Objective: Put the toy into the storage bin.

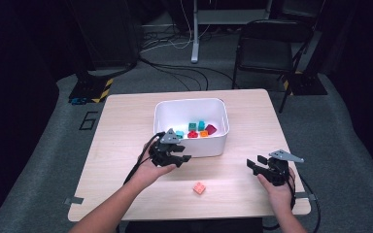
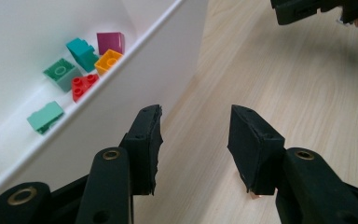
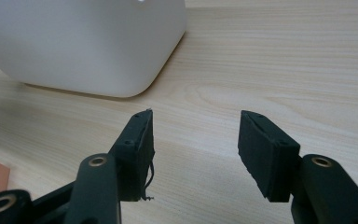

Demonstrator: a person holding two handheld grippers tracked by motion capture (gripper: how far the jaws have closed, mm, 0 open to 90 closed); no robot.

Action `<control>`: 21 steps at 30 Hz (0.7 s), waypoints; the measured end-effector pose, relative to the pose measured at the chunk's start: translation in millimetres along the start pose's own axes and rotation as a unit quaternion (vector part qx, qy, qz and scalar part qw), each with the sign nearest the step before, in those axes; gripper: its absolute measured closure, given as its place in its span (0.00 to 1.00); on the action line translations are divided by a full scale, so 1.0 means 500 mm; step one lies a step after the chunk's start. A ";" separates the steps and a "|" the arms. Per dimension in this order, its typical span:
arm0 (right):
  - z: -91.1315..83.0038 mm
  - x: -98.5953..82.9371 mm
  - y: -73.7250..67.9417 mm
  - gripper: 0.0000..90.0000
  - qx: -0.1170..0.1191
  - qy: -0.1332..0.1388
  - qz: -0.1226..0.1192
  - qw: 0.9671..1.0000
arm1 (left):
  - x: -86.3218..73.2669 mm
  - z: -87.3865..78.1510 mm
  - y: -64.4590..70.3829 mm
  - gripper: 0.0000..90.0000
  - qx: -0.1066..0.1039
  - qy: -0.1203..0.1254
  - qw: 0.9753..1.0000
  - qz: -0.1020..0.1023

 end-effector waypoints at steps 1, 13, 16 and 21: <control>0.000 0.000 0.000 0.50 0.000 0.000 -0.001 1.000 | -0.008 0.004 0.005 0.60 -0.003 -0.001 1.000 -0.001; -0.001 0.000 0.001 0.50 0.002 0.000 0.003 1.000 | -0.088 0.034 0.057 0.60 -0.041 -0.012 0.999 -0.023; 0.000 -0.001 0.000 0.50 0.001 0.000 0.003 1.000 | -0.100 0.040 0.063 0.60 -0.044 -0.016 0.999 -0.019; 0.000 -0.002 -0.001 0.50 0.002 -0.001 0.002 1.000 | -0.114 0.049 0.078 0.60 -0.051 -0.020 0.998 -0.021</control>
Point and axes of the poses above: each handheld gripper's, and its own axes: z roughly forward along the jaws, x roughly out of its top, y roughly to its right, the point moved 10 cm from there along z, roughly forward along the jaws, and after that the axes turned 12 degrees about y, right-handed, at the moved point
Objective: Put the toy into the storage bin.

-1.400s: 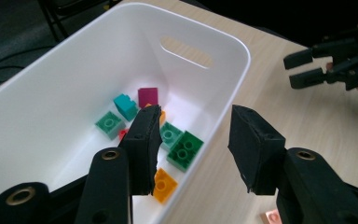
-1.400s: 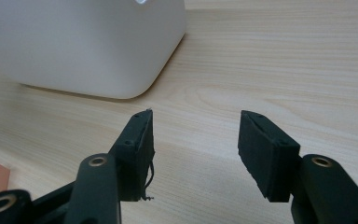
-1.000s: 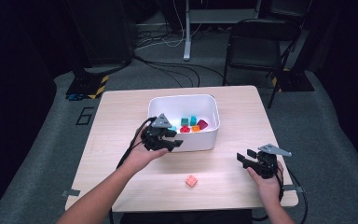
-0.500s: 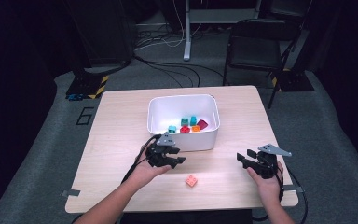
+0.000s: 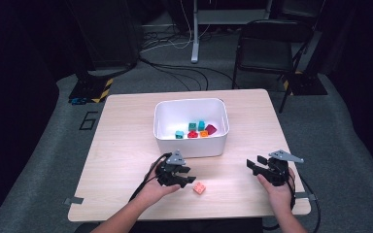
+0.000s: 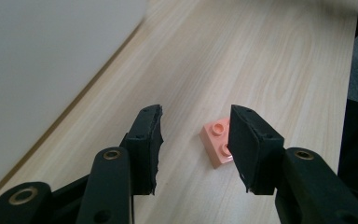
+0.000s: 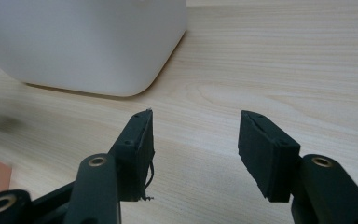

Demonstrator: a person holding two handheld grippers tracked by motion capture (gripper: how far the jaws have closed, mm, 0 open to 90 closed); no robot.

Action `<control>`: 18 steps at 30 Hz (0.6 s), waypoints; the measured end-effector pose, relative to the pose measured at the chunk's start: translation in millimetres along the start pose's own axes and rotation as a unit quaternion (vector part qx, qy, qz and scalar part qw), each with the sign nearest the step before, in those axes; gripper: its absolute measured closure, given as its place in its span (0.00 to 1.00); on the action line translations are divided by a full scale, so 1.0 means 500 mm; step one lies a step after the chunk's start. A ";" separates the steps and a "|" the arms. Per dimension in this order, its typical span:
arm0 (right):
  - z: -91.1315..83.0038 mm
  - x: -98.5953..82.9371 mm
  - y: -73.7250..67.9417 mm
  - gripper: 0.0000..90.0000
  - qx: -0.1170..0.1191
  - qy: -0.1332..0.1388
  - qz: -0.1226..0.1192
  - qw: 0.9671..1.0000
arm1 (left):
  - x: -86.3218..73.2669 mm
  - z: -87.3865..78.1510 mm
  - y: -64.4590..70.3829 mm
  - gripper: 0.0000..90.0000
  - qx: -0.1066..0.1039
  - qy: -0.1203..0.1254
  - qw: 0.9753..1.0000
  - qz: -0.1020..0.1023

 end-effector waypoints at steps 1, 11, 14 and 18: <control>0.000 0.000 0.000 0.50 0.000 0.000 0.000 1.000 | -0.006 0.006 0.007 0.60 -0.005 -0.002 1.000 0.000; 0.000 -0.001 -0.001 0.50 0.000 0.000 -0.001 1.000 | -0.041 0.034 0.035 0.60 -0.019 -0.018 1.000 -0.004; -0.001 -0.001 -0.001 0.50 -0.001 0.000 -0.001 1.000 | -0.046 0.038 0.038 0.59 -0.024 -0.021 0.999 -0.006; 0.000 -0.001 -0.001 0.50 0.000 -0.001 0.000 1.000 | -0.053 0.052 0.051 0.59 -0.037 -0.026 0.999 -0.012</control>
Point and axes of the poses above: each handheld gripper's, and its own axes: z roughly forward along the jaws, x roughly out of its top, y roughly to its right, the point moved 10 cm from there along z, roughly forward along the jaws, and after that the axes turned 12 degrees about y, right-handed, at the moved point
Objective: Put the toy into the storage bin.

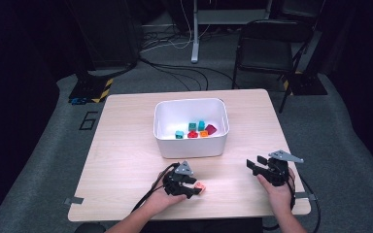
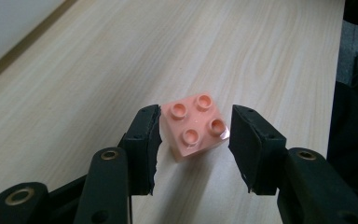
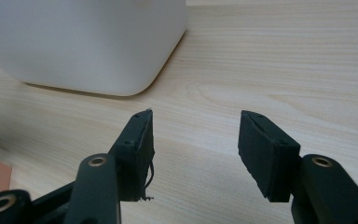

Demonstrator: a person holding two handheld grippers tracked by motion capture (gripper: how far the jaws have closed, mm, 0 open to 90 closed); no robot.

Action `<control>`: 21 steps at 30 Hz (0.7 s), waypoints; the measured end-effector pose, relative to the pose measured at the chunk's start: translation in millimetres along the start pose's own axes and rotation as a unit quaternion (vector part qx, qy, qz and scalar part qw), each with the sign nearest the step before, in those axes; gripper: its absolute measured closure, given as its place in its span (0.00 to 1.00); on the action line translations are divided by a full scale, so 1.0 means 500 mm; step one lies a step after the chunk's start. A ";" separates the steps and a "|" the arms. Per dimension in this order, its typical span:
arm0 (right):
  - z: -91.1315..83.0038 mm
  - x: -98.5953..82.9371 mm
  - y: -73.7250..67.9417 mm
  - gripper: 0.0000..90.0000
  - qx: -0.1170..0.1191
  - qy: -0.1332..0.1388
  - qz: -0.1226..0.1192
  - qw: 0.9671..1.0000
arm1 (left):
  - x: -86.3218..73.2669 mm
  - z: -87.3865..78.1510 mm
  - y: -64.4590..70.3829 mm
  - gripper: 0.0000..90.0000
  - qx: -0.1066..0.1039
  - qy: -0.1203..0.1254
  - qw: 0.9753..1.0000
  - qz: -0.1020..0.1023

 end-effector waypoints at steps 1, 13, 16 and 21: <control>0.000 0.000 0.000 0.50 0.000 0.000 0.000 1.000 | 0.000 0.000 0.000 0.59 0.000 0.000 1.000 0.000; -0.001 0.001 0.000 0.50 0.000 0.001 -0.001 1.000 | -0.008 0.037 0.024 0.63 -0.010 -0.012 1.000 0.021; -0.001 0.001 0.000 0.50 0.000 0.001 -0.001 1.000 | -0.004 0.037 0.026 0.64 -0.009 -0.012 0.999 0.029; -0.001 0.002 0.000 0.50 0.000 0.001 -0.001 1.000 | -0.001 0.029 0.021 0.65 -0.005 -0.018 0.999 0.035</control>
Point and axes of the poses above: each handheld gripper's, and its own axes: z roughly forward along the jaws, x roughly out of its top, y roughly to its right, the point moved 10 cm from there along z, roughly forward along the jaws, and after that the axes turned 12 degrees about y, right-handed, at the moved point
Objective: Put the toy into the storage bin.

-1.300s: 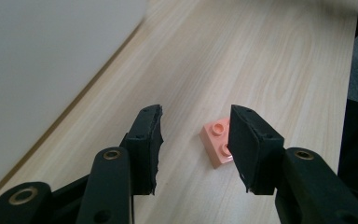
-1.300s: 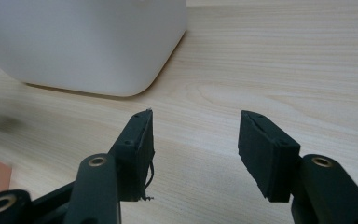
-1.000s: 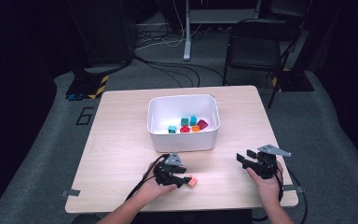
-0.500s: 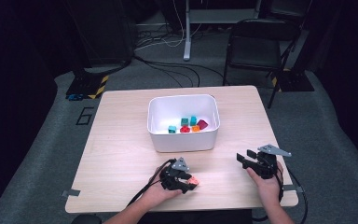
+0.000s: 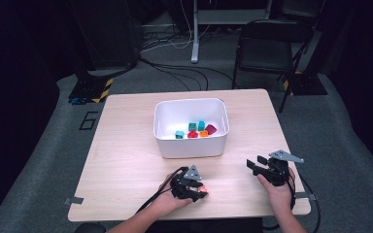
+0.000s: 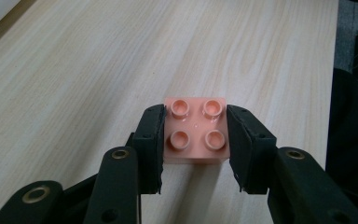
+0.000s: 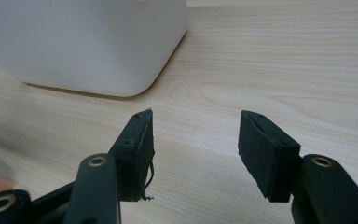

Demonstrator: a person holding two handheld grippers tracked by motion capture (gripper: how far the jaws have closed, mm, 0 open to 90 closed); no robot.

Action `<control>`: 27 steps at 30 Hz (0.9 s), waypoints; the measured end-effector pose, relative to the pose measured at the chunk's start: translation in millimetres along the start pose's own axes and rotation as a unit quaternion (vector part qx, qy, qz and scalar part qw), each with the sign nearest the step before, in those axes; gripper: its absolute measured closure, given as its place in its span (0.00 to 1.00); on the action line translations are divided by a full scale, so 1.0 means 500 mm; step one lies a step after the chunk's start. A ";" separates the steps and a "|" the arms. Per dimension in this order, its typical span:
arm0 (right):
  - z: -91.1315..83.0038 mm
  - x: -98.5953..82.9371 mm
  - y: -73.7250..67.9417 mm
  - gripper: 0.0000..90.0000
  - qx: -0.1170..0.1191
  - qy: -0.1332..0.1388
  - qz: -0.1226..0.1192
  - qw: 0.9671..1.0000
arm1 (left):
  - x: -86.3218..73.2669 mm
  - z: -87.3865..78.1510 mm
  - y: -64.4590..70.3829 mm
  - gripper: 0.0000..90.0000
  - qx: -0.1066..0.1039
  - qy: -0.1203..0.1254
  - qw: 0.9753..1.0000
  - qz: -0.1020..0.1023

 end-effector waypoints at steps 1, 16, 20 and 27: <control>0.000 0.000 0.000 0.50 0.000 0.000 -0.001 1.000 | 0.000 0.000 0.000 0.65 0.000 0.000 1.000 0.000; 0.002 -0.001 -0.002 0.50 0.002 -0.002 0.001 1.000 | 0.056 -0.062 -0.045 0.65 0.028 0.018 0.999 0.007; 0.002 -0.002 -0.001 0.50 0.001 -0.002 0.001 1.000 | 0.079 -0.083 -0.058 0.65 0.035 0.022 0.999 0.006; 0.002 -0.002 0.000 0.50 0.000 -0.001 0.001 1.000 | 0.122 -0.119 -0.073 0.65 0.041 0.028 0.999 0.004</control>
Point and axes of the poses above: each handheld gripper's, and its own axes: z roughly forward along the jaws, x roughly out of its top, y roughly to its right, the point moved 10 cm from there along z, roughly forward along the jaws, and after that the axes turned 12 degrees about y, right-handed, at the moved point
